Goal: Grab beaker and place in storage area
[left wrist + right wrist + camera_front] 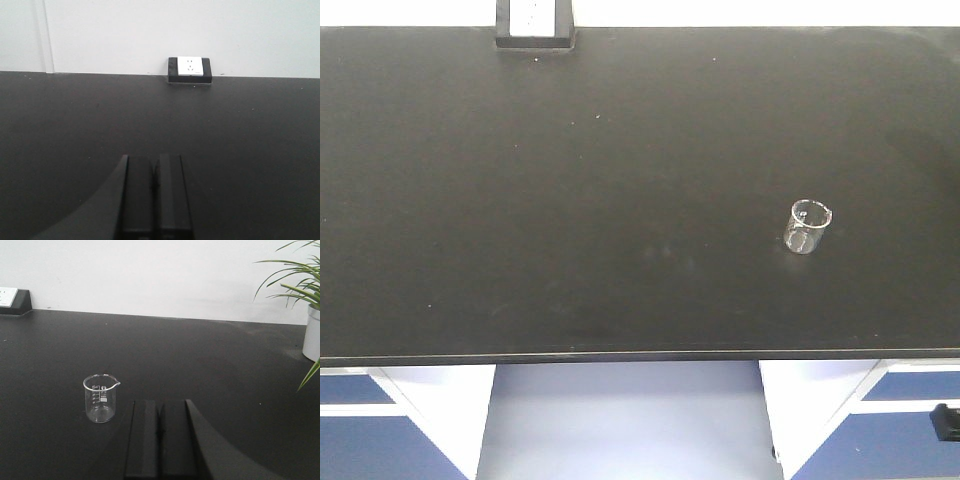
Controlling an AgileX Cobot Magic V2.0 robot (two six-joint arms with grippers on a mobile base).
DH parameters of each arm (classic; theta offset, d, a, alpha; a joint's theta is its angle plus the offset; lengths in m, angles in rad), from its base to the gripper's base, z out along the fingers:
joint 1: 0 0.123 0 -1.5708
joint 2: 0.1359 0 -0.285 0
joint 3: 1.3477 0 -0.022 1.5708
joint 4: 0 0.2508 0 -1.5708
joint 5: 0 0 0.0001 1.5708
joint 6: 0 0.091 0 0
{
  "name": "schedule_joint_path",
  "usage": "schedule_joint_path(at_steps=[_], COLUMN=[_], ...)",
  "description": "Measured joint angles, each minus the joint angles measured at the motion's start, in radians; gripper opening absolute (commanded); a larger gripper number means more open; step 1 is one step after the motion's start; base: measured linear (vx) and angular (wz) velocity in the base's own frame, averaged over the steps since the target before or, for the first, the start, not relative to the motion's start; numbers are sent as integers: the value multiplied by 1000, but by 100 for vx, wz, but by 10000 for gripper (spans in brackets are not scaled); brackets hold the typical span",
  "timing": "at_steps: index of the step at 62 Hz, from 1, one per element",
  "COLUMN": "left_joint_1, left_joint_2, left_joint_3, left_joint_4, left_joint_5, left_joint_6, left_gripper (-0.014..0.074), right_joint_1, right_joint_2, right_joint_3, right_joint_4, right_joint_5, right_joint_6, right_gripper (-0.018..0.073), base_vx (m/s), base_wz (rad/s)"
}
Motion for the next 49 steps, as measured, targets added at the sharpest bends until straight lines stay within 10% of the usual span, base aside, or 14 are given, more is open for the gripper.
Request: schedule_joint_path(at_steps=[49], left_joint_1=[0], left_joint_2=[0], left_joint_3=[0], left_joint_4=[0], left_joint_5=[0], left_joint_6=[0], left_gripper=[-8], right_joint_1=[0], right_joint_2=[0], right_joint_3=[1], right_joint_4=[4], right_joint_5=[2], right_joint_6=[-11], right_gripper=[-8], base_vx=[0], base_wz=[0])
